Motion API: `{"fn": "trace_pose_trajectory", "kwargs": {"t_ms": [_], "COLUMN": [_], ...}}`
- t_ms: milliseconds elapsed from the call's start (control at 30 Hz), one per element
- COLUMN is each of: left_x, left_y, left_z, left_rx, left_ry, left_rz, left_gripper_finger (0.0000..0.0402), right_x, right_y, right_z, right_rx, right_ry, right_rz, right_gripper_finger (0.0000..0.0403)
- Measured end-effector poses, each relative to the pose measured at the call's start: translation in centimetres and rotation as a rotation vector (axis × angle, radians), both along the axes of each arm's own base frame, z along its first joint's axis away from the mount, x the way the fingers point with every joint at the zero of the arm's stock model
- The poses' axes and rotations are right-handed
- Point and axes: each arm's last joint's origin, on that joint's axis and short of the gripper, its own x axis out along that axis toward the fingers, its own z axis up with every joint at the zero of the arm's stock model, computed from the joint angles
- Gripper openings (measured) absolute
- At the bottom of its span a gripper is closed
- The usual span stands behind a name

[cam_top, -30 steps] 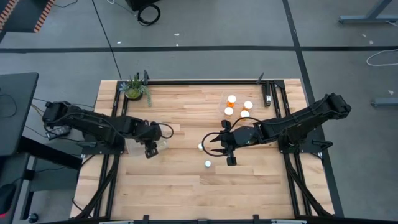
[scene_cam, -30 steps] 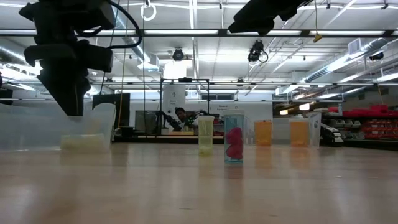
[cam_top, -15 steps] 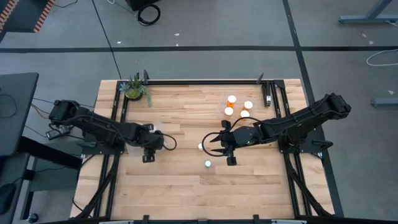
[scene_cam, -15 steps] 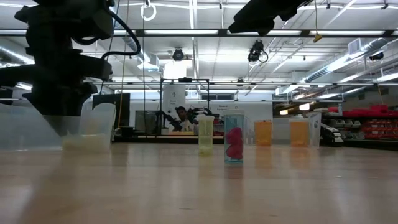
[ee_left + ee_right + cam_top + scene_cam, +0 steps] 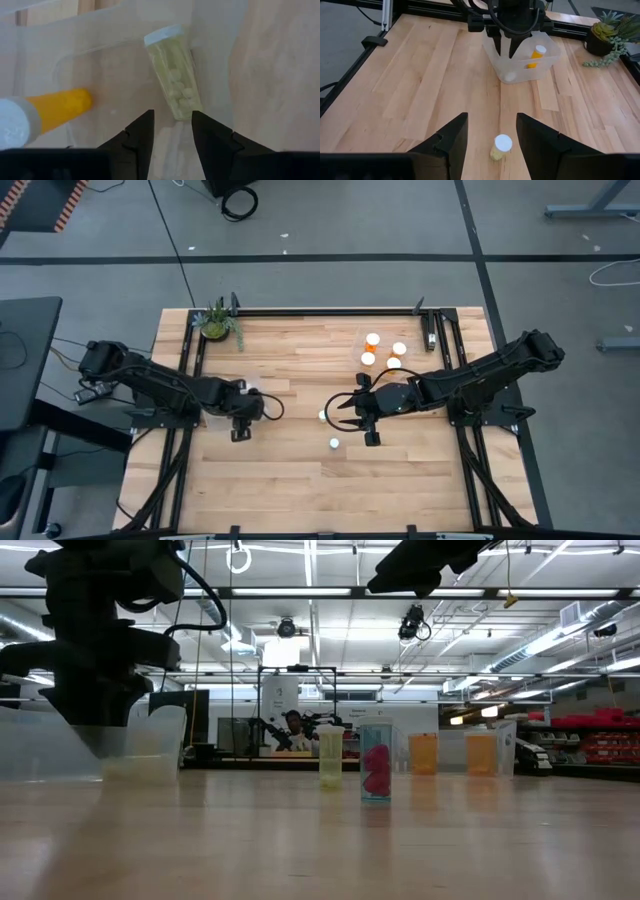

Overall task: Pick and place medicine bottles into bin by pill shape (circle, oval)
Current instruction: Adjust the small yellow pill bottle in the left transparent bin

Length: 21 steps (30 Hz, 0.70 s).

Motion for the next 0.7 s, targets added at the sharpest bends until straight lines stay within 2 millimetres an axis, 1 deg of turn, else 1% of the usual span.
{"fn": "trace_pose_trajectory", "kwargs": {"t_ms": [233,467,567,700], "left_x": [0.11,0.42,0.34,-0.05], "left_y": [0.65,0.75,0.78,0.94], "left_z": [-0.01,0.07,0.01,-0.07], "left_rx": [-0.041,-0.044,-0.038,0.002], "left_ry": [-0.004,-0.034,-0.023,0.012], "left_rz": [0.105,0.101,0.101,0.116], "left_gripper_finger": [0.0124,0.0125,0.0123,0.0112], "right_x": [0.0,0.0,0.0,0.0], "right_y": [0.0,-0.01,-0.01,0.0], "right_z": [0.0,0.0,0.0,0.0], "right_rx": [0.001,0.0,0.0,0.0], "right_ry": [0.0,0.0,0.0,0.0], "right_rz": [-0.001,0.0,0.0,0.0], "right_gripper_finger": [0.0174,0.0174,0.0174,0.0174]}}
